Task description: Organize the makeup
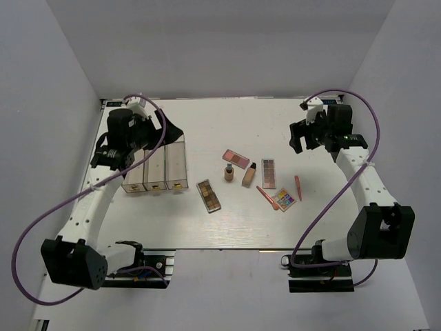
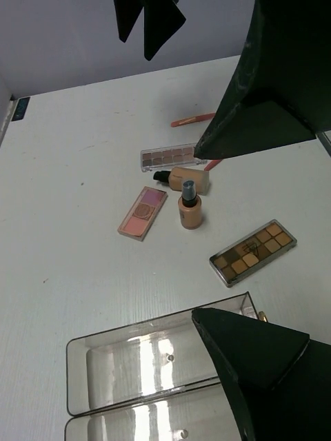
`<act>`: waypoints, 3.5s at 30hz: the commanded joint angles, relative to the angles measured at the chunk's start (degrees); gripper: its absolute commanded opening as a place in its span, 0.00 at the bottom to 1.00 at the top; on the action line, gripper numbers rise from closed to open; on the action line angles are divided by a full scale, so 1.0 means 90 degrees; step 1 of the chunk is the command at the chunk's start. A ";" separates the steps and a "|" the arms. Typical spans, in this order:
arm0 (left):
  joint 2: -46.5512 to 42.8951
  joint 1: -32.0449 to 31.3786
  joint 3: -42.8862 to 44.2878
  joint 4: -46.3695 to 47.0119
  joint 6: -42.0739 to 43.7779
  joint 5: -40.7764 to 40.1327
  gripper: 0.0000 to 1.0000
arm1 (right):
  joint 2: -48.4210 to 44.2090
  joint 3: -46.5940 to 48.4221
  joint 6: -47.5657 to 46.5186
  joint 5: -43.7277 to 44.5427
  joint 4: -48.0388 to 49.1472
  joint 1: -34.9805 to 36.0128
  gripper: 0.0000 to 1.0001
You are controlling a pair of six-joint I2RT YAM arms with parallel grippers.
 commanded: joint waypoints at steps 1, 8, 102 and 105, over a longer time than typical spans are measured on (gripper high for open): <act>0.0169 -0.0206 0.0451 -0.0228 0.0158 0.0368 0.98 | -0.0023 0.0326 -0.0421 -0.0460 -0.0197 0.0017 0.89; 0.0911 -0.1182 0.0850 -0.0461 -0.0037 -0.0254 0.98 | -0.0131 0.0287 -0.1516 -0.0639 -0.0871 0.0066 0.89; 0.1848 -0.1166 0.1408 -0.2319 -0.0206 -0.4730 0.13 | 0.0104 -0.0328 -0.0648 -0.0413 -0.0744 0.0115 0.88; 0.2054 -0.0375 0.1477 -0.2026 0.0178 -0.4320 0.13 | 0.0094 -0.0338 -0.0580 -0.0491 -0.0735 0.0125 0.88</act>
